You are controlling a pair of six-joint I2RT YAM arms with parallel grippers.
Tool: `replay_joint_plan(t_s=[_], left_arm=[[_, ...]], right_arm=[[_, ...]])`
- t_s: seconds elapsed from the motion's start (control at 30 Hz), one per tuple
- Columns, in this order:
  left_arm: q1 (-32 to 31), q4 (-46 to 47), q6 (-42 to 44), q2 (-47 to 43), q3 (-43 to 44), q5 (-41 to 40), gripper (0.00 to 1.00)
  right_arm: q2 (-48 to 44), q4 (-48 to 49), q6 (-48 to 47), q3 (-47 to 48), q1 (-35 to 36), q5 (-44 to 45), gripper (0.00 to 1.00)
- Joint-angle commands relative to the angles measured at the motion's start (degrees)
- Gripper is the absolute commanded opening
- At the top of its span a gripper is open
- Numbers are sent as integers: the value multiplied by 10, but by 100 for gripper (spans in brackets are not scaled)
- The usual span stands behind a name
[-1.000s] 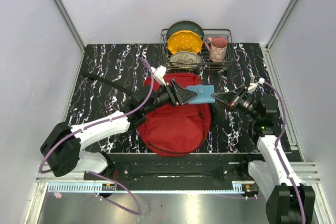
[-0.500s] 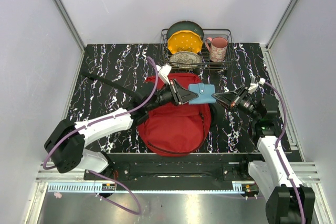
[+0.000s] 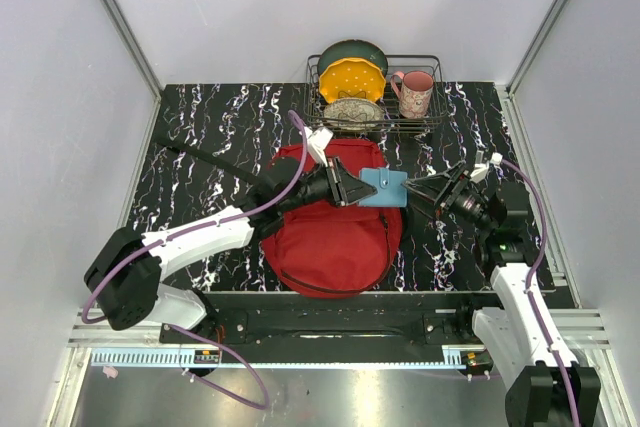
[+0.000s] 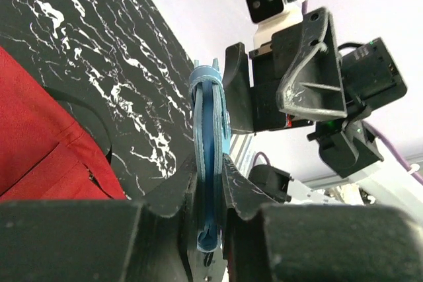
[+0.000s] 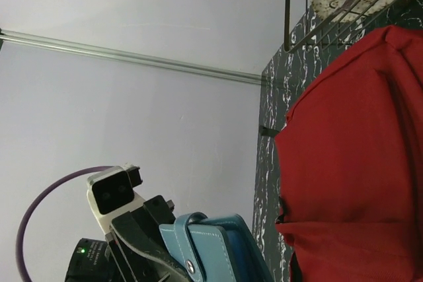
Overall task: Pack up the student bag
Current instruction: Pick up the personal item from the center of the board.
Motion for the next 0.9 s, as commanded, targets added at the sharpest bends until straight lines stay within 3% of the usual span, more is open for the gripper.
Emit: replay_joint_plan(t_s=[0.0,0.1,0.23,0.37,0.5,0.7,0.87], left_arm=[[4,10,44,-37,17,43,0],[15,-22,64,-56,12,57,0],[41,-87,100,-84,10,93,0],[56,-143,148,-119,8,124,0],[64,-180,187,-114,25,178,0],[67,-66,125,-65,26,298,0],[67,-35,108,-33,36,326,0]], right_arm=[[-12,-84,-50,47,4,-5,76],[-27,-215,-126,91,4,29,81],[-47,-222,-133,94,5,53,86],[-37,-169,-113,72,4,10,86],[-30,-49,-78,43,5,-43,86],[-7,128,8,0,20,-113,90],[-2,98,-16,9,26,-125,90]])
